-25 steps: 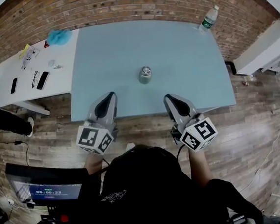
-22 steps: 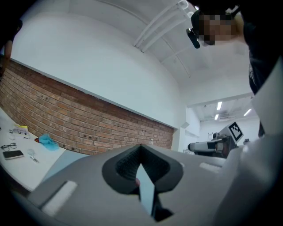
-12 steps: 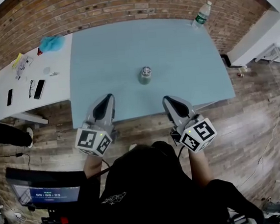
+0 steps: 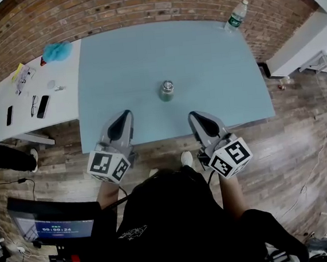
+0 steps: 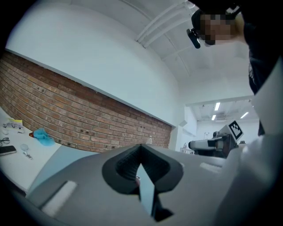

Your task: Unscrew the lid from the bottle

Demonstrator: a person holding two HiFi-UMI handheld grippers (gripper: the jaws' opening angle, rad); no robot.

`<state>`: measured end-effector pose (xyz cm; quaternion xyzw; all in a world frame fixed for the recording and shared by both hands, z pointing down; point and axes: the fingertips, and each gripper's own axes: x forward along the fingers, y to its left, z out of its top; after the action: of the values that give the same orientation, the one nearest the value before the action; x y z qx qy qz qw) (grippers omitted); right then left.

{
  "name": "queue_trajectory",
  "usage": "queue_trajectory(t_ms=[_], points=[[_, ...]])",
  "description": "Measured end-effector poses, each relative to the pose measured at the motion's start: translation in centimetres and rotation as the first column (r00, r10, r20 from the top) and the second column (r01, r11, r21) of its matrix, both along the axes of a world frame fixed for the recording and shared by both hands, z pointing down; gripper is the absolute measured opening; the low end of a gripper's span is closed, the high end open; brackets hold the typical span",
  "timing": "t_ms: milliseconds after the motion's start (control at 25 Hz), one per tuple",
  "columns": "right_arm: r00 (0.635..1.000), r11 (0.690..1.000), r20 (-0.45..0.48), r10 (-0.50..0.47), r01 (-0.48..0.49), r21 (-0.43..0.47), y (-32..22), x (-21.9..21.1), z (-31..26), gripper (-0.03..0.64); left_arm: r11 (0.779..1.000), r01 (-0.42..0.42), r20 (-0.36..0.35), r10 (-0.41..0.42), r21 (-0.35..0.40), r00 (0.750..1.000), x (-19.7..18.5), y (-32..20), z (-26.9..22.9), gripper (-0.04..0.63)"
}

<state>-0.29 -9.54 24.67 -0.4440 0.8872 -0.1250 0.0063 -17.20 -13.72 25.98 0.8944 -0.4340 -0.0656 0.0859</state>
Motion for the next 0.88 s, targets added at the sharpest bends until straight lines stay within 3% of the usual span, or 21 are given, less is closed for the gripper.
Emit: queue_trajectory(t_ms=[640,880], points=[[0.991,0.991,0.008,-0.133,0.133,0.002,-6.0,5.7,0.1,0.002,0.995,0.094,0.0,-0.094,-0.019,0.996,6.3,-3.3,0.0,0.0],[0.984,0.984,0.016,-0.176,0.176,-0.005,-7.0,6.0,0.1,0.002,0.993,0.117,0.015,-0.117,-0.024,0.993,7.2,-4.0,-0.1,0.0]])
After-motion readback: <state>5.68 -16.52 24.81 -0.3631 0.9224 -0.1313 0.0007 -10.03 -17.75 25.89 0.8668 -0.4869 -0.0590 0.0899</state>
